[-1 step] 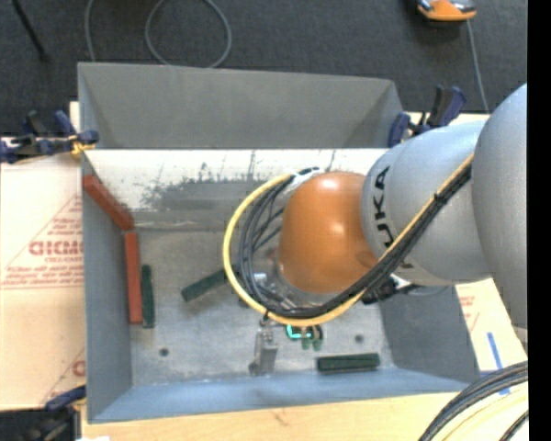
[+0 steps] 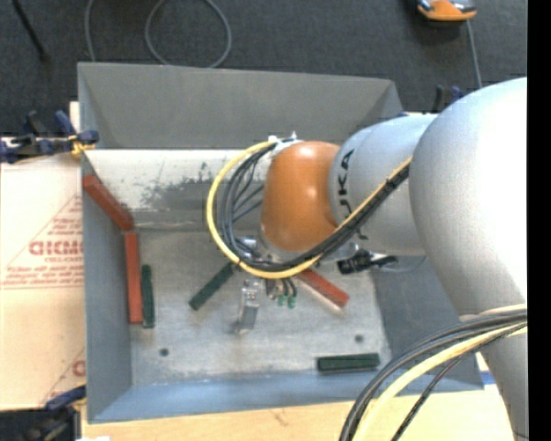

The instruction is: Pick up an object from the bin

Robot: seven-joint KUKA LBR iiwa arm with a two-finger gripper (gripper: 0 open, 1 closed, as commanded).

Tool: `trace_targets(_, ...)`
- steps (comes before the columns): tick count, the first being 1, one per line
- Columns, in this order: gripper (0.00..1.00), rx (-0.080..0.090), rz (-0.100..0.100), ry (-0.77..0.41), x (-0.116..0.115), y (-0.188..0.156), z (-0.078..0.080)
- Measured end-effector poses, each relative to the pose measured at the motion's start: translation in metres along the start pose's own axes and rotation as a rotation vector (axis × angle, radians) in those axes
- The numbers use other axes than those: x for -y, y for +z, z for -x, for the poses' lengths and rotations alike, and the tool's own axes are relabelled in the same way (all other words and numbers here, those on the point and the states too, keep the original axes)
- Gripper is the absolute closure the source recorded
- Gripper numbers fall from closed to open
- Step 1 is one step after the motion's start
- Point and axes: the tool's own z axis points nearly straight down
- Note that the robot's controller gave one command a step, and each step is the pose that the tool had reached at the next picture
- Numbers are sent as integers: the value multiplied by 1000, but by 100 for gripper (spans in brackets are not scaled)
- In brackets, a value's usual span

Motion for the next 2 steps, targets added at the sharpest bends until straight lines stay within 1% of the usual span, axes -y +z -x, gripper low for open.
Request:
trace_targets(1,0,6,1,-61,-36,6,70)
trace_targets(2,0,2,1,117,-41,5,52)
